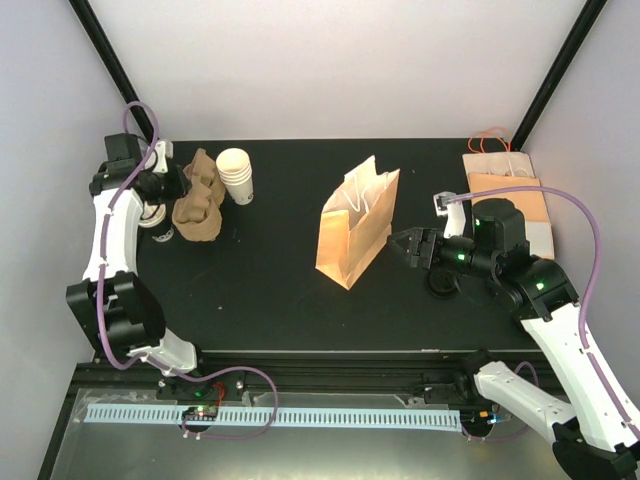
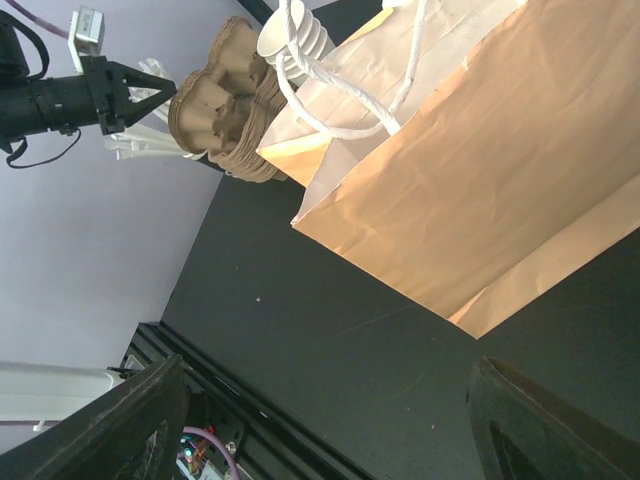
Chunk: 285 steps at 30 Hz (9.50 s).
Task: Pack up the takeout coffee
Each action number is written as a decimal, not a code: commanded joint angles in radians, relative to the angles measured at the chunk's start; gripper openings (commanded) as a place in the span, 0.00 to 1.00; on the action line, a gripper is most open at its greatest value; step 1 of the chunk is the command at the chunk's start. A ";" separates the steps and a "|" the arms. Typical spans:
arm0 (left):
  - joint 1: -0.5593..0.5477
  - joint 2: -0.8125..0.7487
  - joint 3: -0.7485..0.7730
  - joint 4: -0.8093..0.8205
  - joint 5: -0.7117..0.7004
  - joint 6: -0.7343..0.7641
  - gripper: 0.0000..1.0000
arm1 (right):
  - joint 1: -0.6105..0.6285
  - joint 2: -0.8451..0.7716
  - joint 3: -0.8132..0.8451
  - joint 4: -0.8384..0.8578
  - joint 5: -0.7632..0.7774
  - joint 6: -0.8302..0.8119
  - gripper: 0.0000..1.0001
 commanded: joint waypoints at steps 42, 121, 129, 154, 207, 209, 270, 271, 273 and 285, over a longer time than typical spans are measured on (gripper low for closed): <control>-0.089 -0.256 -0.099 0.051 -0.168 -0.003 0.13 | -0.005 0.008 -0.003 0.033 -0.053 0.018 0.79; -0.940 -0.291 -0.761 0.250 -0.015 -0.279 0.33 | 0.609 0.989 -0.745 1.977 0.197 0.664 0.26; -0.940 -0.274 -0.763 0.271 0.039 -0.286 0.28 | 0.600 1.016 -0.728 1.995 0.176 0.671 0.26; -1.020 -0.290 -0.633 0.017 -0.230 -0.234 0.37 | 0.521 1.080 -0.825 2.296 0.151 0.760 0.24; -1.019 -0.303 -0.630 0.103 -0.032 -0.229 0.09 | 0.538 1.070 -0.823 2.377 0.113 0.781 0.28; -1.014 -0.310 -0.641 0.114 -0.019 -0.232 0.09 | 0.538 1.062 -0.820 2.377 0.112 0.782 0.28; -0.806 -0.476 -0.912 0.481 0.419 -0.408 0.11 | 0.538 0.976 -0.795 2.377 0.116 0.978 0.18; -0.806 -0.476 -0.912 0.483 0.422 -0.404 0.11 | 0.536 0.981 -0.794 2.377 0.114 0.980 0.18; -0.806 -0.475 -0.911 0.488 0.430 -0.399 0.11 | 0.537 0.985 -0.792 2.372 0.110 0.982 0.18; -0.806 -0.447 -0.900 0.493 0.450 -0.361 0.16 | 0.538 0.950 -0.752 2.221 0.076 0.946 0.11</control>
